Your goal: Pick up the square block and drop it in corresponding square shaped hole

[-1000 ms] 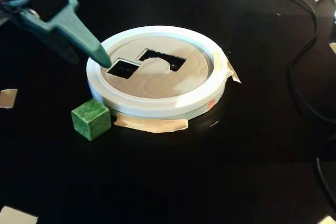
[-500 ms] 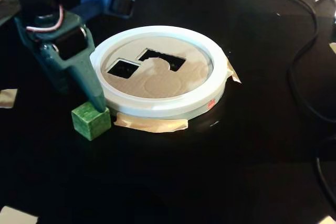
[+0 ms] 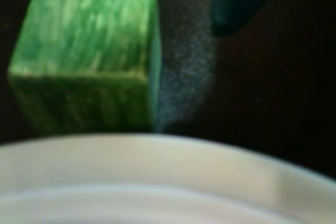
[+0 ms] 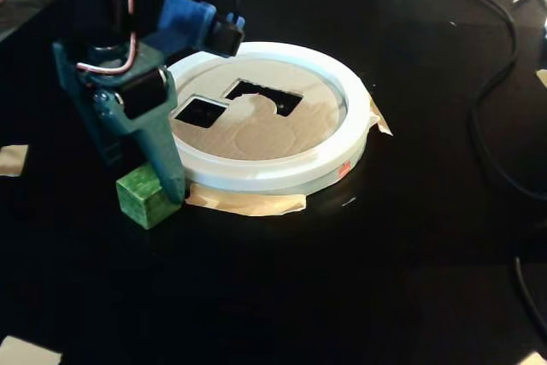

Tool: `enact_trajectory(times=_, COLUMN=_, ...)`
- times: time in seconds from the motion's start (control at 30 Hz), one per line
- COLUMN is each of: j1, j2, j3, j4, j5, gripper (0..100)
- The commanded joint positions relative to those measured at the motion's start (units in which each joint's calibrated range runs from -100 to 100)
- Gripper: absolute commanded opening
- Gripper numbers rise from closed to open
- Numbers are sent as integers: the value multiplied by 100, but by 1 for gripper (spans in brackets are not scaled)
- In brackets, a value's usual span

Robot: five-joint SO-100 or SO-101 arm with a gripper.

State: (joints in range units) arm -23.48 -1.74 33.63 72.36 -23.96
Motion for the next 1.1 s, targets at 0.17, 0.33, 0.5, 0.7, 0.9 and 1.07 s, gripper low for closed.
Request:
enact_trajectory(times=0.17, j1=-37, j2=8, j3=-403, j4=-56, j5=-34, gripper=64)
enact_trajectory(times=0.33, j1=-37, j2=17, j3=-394, j4=-56, j5=-34, gripper=64)
enact_trajectory(times=0.5, j1=-37, j2=331, j3=-403, j4=-66, j5=-34, gripper=64)
enact_trajectory(times=0.7, j1=-37, j2=295, j3=-421, j4=-66, j5=-34, gripper=52)
enact_trajectory(times=0.9, j1=-37, j2=232, j3=-421, j4=-66, j5=-34, gripper=43)
enact_trajectory(times=1.07, j1=-37, j2=223, j3=-421, j4=-56, j5=-34, gripper=32)
